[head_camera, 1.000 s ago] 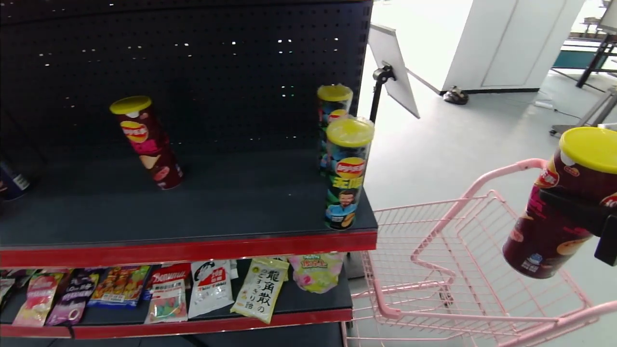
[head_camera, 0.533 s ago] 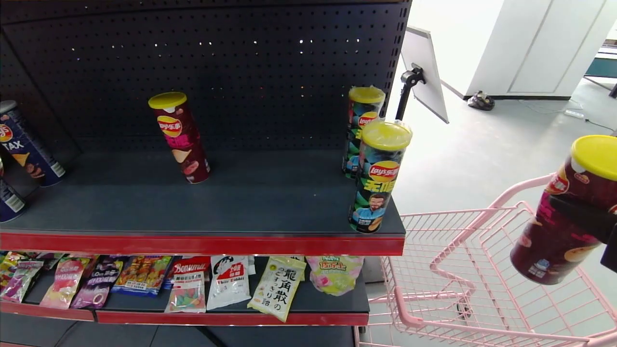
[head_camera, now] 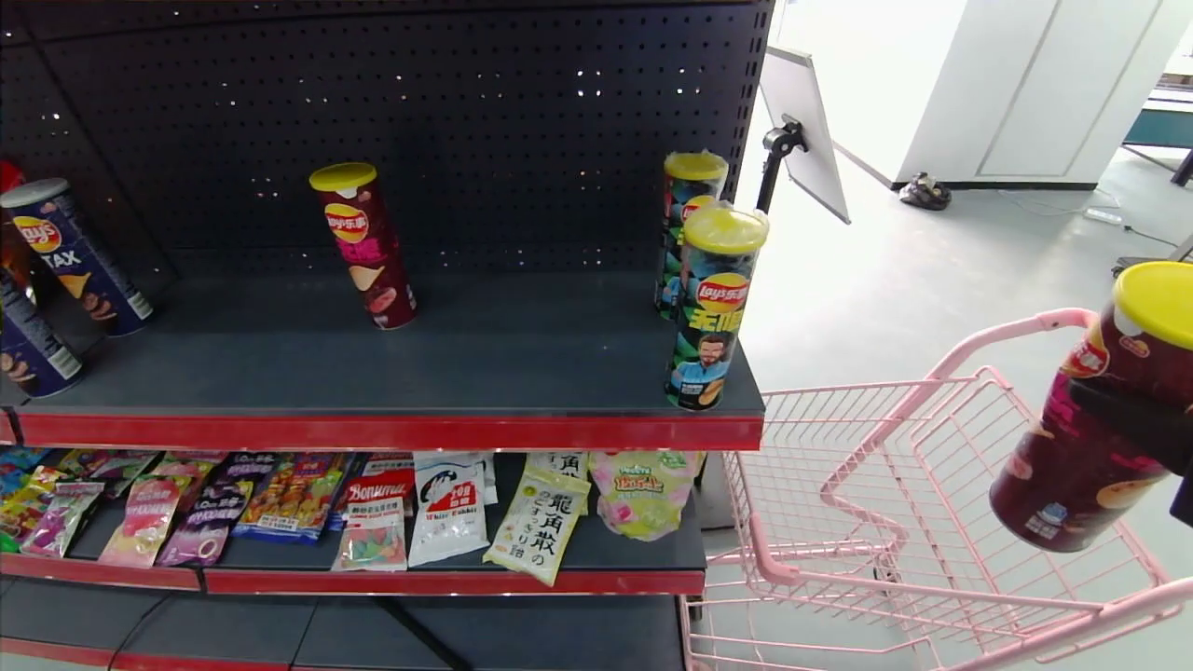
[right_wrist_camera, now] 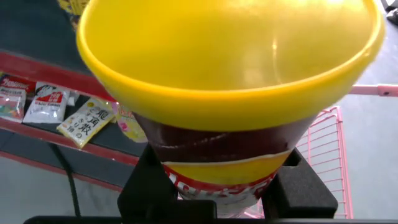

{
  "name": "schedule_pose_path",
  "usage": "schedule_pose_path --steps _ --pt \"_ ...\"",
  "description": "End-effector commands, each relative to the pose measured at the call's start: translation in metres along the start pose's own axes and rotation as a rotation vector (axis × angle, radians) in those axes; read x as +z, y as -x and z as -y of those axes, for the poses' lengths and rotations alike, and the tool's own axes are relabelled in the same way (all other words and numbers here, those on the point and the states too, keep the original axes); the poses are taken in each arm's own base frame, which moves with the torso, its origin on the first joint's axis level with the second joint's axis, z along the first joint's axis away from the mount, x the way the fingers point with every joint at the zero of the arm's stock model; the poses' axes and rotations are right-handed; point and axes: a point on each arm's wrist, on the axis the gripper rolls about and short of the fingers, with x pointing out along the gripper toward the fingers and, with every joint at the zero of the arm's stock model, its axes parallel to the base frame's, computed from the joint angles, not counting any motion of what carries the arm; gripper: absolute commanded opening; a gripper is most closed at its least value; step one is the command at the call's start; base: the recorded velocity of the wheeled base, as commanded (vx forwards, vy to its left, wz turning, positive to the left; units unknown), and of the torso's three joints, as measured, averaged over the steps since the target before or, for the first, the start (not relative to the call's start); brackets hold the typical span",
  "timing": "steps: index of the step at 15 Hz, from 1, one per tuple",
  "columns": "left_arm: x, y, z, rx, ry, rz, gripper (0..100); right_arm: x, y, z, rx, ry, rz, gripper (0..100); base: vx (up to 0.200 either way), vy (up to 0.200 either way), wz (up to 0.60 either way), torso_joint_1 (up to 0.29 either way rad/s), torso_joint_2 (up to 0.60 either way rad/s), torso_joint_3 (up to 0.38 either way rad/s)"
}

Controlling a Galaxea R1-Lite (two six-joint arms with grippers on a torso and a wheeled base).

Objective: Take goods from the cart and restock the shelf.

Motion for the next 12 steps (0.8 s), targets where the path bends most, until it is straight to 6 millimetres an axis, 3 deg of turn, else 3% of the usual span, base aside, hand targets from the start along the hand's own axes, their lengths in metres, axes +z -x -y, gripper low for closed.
schedule_pose_path --steps 1,4,12 --pt "0.0000 -0.0001 0.0000 0.001 0.000 -0.001 100 0.0001 0.0000 0.0000 0.000 0.001 0.001 0 0.000 0.000 0.00 0.000 0.00 0.000" --pt "0.0000 -0.0001 0.0000 -0.001 0.000 -0.001 100 -0.0003 -0.0001 0.0001 -0.001 0.001 -0.001 0 0.000 0.000 0.00 0.000 0.00 0.000" --pt "0.0000 -0.0001 0.0000 0.001 0.000 -0.001 100 -0.0033 0.0026 -0.0006 0.001 0.001 -0.002 0 0.000 0.200 0.00 0.008 0.00 0.001"
